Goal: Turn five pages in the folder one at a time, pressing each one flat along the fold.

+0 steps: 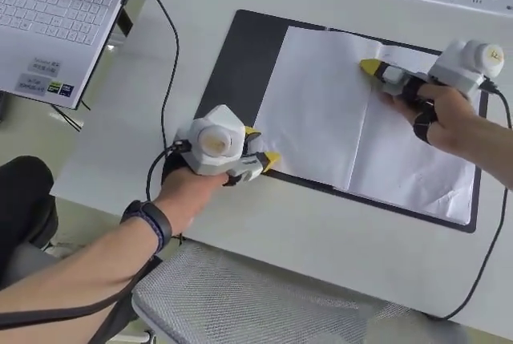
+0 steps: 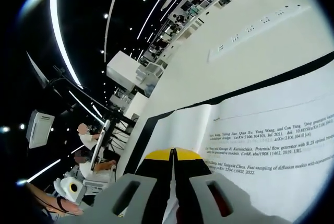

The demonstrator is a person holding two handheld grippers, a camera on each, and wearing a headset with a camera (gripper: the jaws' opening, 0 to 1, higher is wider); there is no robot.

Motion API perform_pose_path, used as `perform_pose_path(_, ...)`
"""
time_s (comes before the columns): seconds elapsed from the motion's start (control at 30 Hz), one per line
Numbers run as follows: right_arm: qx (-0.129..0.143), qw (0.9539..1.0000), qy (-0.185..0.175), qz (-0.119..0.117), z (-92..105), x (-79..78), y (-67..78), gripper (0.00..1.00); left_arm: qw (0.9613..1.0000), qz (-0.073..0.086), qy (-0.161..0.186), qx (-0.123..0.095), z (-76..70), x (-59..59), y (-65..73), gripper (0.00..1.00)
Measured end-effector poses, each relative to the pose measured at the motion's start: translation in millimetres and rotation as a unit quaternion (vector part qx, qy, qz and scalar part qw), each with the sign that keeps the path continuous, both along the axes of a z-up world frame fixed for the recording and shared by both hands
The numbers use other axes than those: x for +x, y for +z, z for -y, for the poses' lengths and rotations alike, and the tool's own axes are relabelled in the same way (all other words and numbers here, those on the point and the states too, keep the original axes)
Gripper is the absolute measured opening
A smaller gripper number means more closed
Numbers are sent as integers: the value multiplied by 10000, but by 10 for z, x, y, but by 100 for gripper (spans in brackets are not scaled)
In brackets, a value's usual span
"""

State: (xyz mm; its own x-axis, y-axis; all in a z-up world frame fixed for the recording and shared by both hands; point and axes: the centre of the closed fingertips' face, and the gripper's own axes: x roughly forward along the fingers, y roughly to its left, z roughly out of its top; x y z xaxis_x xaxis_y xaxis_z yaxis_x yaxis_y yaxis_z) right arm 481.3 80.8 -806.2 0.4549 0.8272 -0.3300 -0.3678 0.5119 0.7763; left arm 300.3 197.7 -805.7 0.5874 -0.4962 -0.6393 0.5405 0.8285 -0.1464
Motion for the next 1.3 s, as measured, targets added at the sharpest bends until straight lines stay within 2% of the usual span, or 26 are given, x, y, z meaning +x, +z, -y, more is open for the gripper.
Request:
perform_pose_path(0.13, 12, 9999, 161, 63, 30, -72, -31, 0, 10000, 9, -8, 10, 4, -9, 7, 31)
perform_pose_path(0.17, 35, 9999, 166, 13, 45, -150, -24, 0, 10000, 14, -14, 12, 5, -12, 8, 31)
perform_pose_path(0.27, 58, 9997, 247, 29, 30, -298, -12, 0, 10000, 18, -10, 11, 11, -20, 17, 31)
perform_pose_path(0.33, 79, 9995, 316, 49, 7, -453, 13, 0, 10000, 20, -11, 9, 16, -27, 26, 31)
perform_pose_path(0.47, 155, 9995, 283, 45, 4, -630, 63, 0, 10000, 19, -14, 12, 19, -37, 38, 31)
perform_pose_path(0.57, 162, 9992, 368, 6, -29, -828, 110, 0, 10000, 20, -18, 8, 20, -42, 41, 32)
perform_pose_path(0.73, 37, 9970, 772, 21, -114, -1236, 155, 0, 10000, 24, -16, -3, 13, -33, 19, 32)
perform_pose_path(0.9, 6, 9953, 968, -19, -141, -1531, 173, 0, 10000, 28, 1, -24, 9, -31, 16, 32)
perform_pose_path(1.2, 59, 9935, 1128, -139, -175, -1939, 172, 0, 10000, 42, 60, -68, 13, -23, 10, 33)
perform_pose_path(1.3, 62, 9928, 1183, -167, -177, -2015, 169, 0, 9999, 42, 59, -74, 7, -13, 0, 32)
